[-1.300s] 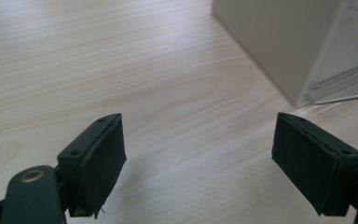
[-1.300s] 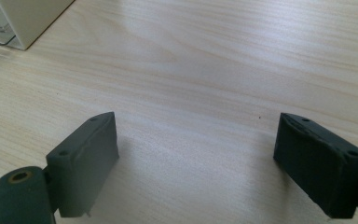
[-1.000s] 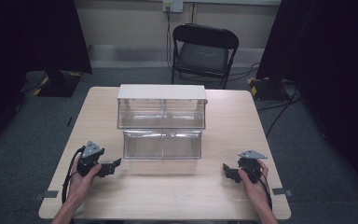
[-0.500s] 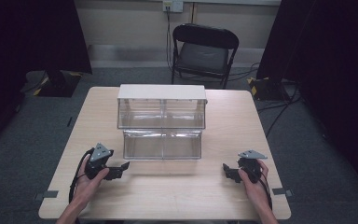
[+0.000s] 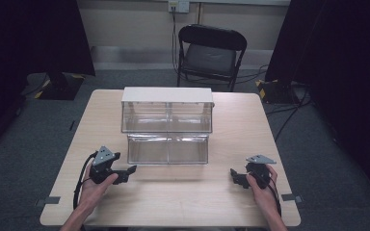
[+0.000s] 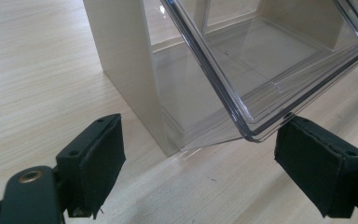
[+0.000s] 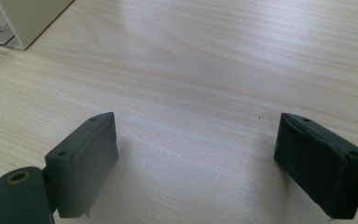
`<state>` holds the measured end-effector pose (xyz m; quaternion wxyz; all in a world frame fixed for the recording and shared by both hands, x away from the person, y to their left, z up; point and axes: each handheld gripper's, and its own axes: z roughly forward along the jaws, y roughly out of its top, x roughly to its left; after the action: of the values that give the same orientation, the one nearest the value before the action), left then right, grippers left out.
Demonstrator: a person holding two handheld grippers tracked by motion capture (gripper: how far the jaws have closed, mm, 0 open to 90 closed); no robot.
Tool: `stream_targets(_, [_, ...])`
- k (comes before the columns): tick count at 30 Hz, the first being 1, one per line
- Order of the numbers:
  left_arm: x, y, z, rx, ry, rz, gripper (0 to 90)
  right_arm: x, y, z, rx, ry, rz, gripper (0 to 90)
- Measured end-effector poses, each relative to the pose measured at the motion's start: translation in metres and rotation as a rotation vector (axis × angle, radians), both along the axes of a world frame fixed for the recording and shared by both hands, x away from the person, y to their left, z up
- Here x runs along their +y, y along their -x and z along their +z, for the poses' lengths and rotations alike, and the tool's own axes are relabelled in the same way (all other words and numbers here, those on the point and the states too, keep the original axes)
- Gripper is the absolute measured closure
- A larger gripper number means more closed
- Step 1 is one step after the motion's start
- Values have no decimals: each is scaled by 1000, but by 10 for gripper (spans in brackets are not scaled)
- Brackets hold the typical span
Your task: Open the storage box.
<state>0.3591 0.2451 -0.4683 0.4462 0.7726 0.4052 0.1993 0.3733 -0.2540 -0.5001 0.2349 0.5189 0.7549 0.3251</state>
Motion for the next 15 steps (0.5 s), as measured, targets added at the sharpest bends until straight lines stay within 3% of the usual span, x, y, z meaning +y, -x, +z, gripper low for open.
stream_targets(15, [-1,1,2,9,4,-23,176,0,0,0,1,-1,-1,123])
